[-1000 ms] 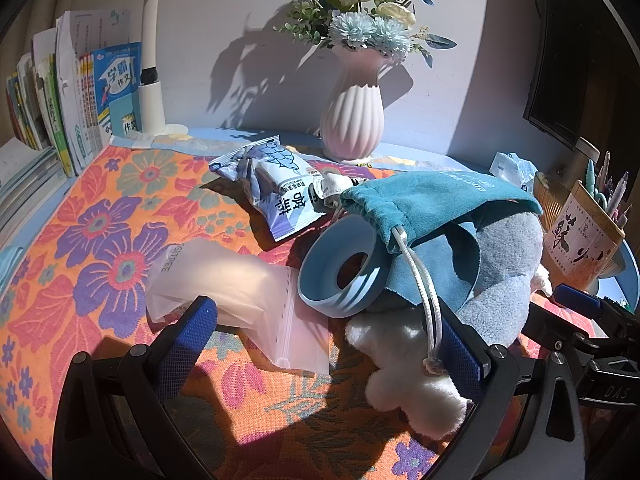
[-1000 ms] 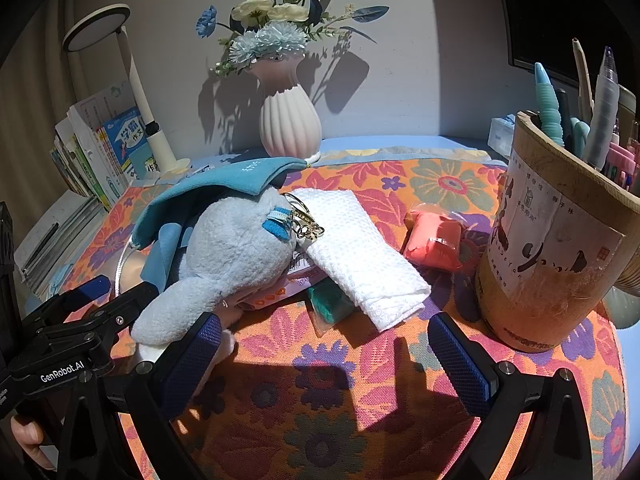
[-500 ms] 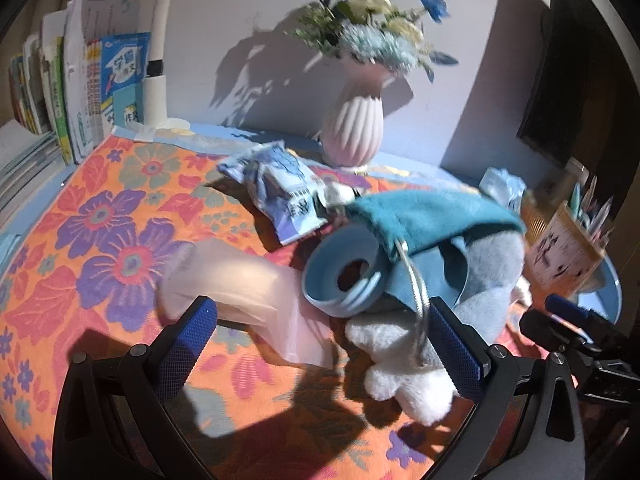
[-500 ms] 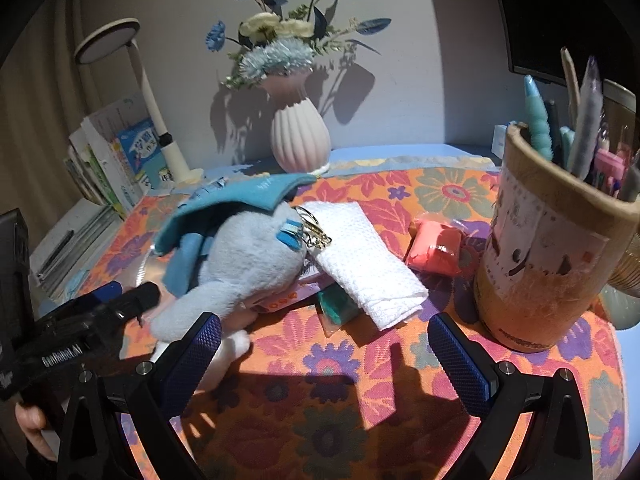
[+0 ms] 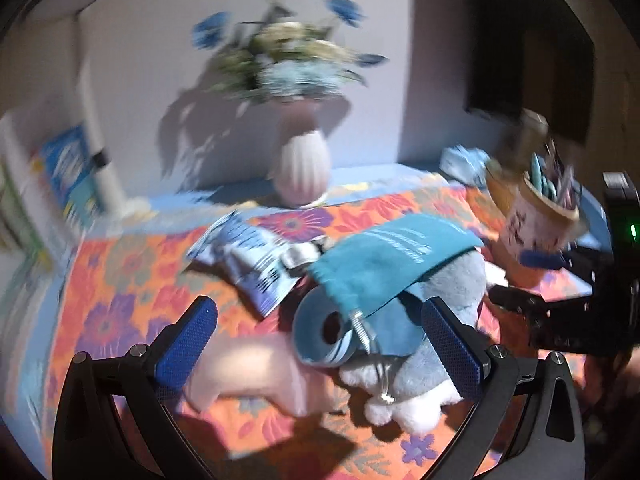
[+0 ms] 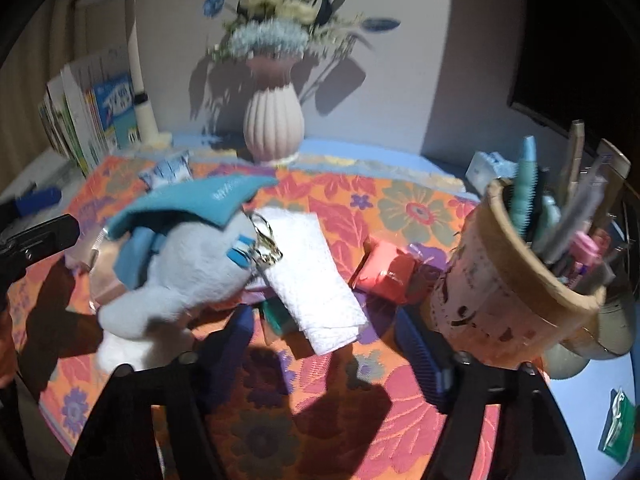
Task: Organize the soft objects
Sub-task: 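Grasp the white towel with the right tool while the left tool grasps the teal cloth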
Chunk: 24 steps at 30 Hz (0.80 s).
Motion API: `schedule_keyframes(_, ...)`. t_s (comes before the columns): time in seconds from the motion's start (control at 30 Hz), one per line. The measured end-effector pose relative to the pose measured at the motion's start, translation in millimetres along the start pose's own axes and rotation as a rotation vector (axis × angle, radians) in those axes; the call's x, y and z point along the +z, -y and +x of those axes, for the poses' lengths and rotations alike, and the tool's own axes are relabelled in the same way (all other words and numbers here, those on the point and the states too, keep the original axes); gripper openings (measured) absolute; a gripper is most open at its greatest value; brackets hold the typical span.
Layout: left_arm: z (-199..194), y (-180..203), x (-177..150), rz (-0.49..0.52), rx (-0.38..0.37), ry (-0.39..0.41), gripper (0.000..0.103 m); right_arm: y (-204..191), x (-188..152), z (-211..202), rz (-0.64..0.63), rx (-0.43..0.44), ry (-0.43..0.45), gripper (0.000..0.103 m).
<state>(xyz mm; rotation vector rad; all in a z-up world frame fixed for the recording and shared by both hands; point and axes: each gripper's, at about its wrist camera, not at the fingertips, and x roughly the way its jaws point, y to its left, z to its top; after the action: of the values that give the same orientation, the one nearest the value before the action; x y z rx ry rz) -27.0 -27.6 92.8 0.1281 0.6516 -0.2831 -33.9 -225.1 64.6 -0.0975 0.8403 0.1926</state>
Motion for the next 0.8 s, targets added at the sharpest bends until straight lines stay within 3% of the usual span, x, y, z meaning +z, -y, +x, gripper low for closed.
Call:
schedule_keyframes(0.2, 23.2, 18.9, 14.9, 0.122, -0.041, -0.036, 0.09, -5.3, 6.7, 21.4, -0.057, -0.024, -0.031, 0.06)
schedule_keyframes(0.37, 45.5, 26.0, 22.2, 0.177, -0.058, -0.085, 0.072, -5.0, 10.3, 39.2, -0.063, 0.0, -0.072, 0.042)
schedule_keyframes(0.43, 51.0, 25.2, 25.4, 0.15, -0.099, -0.101, 0.045, -6.3, 11.4, 40.2, -0.062, 0.01, -0.069, 0.032)
schedule_keyframes(0.47, 51.8, 24.1, 25.6, 0.133, -0.116, -0.106, 0.043, -6.9, 11.8, 40.3, -0.062, 0.013, -0.068, 0.026)
schedule_keyframes(0.53, 50.9, 23.7, 25.9, 0.11, -0.125, -0.095, 0.025, -7.5, 11.7, 37.2, -0.063, 0.018, -0.06, 0.019)
schedule_keyframes(0.63, 44.4, 19.5, 28.4, 0.05, -0.125, -0.067, 0.012, -5.9, 10.6, 29.1, -0.047, 0.027, -0.04, 0.011)
schedule_keyframes(0.8, 17.4, -1.0, 33.8, -0.075, -0.161, -0.009, 0.011, 3.1, 10.8, 4.5, 0.023, 0.06, 0.013, 0.009)
